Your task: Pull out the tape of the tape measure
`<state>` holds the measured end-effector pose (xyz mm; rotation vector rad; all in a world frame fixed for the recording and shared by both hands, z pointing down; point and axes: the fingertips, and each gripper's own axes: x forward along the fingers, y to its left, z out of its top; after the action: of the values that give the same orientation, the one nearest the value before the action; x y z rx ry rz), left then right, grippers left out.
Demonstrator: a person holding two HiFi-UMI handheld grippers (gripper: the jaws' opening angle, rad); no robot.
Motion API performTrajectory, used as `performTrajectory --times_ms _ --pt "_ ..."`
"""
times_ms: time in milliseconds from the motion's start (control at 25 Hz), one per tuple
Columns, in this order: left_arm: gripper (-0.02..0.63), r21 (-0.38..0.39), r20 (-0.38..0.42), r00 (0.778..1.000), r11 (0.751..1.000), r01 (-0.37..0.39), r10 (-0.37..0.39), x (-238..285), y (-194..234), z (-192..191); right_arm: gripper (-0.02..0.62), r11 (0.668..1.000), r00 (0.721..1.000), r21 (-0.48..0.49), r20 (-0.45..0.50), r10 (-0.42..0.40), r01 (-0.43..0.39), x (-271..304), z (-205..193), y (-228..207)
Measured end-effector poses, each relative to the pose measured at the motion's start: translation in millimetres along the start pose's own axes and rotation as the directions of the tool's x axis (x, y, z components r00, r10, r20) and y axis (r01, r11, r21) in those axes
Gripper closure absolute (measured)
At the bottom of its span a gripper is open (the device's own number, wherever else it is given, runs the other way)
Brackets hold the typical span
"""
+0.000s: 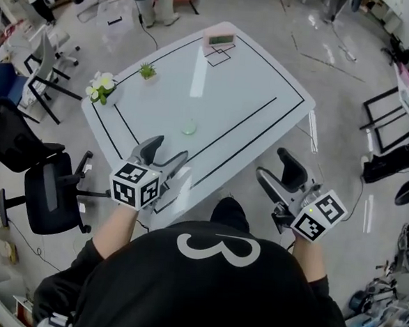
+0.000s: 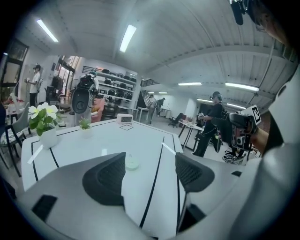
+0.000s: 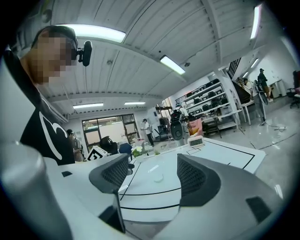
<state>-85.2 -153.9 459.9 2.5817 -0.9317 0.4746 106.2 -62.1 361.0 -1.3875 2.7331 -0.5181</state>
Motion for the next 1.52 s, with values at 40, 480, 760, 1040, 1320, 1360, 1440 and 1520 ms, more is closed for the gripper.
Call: performTrajectory --times_ms 40,480,760,1040,1320,1360,1440,1520 --pt "0.288 -0.007 -0.006 1.0 1.0 -0.018 0.018 7 3 1 0.282 1.0 1.0 0.004 -0.006 0.018 -0.018 6 3 -10" --pt "0.287 -0.114 -0.106 0.965 0.961 -0.252 0.241 78 37 -6 0.282 0.975 0.971 0.024 -0.088 0.221 -0.22 74 36 -113" --pt "0.27 -0.092 -0.17 0.924 0.928 -0.361 0.342 109 54 -23 0.281 0.938 0.927 0.027 -0.144 0.345 -0.345 106 42 -140" --pt "0.268 -0.081 -0.221 0.881 0.892 -0.444 0.418 125 65 -40 0.281 0.901 0.883 0.012 -0.191 0.428 -0.434 127 43 -156" --pt "0.279 -0.048 -0.246 0.858 0.878 -0.476 0.452 134 65 -51 0.281 0.872 0.844 0.025 -0.24 0.48 -0.489 135 27 -159" --pt "0.291 -0.043 -0.249 0.854 0.876 -0.481 0.457 134 66 -51 0.281 0.869 0.839 0.026 -0.246 0.485 -0.495 136 25 -159" --pt "0.323 -0.02 -0.254 0.842 0.868 -0.497 0.476 134 69 -52 0.281 0.862 0.83 0.027 -0.255 0.496 -0.506 138 22 -158" --pt "0.372 -0.003 -0.262 0.83 0.859 -0.512 0.493 133 71 -54 0.281 0.855 0.82 0.028 -0.268 0.506 -0.518 137 19 -156"
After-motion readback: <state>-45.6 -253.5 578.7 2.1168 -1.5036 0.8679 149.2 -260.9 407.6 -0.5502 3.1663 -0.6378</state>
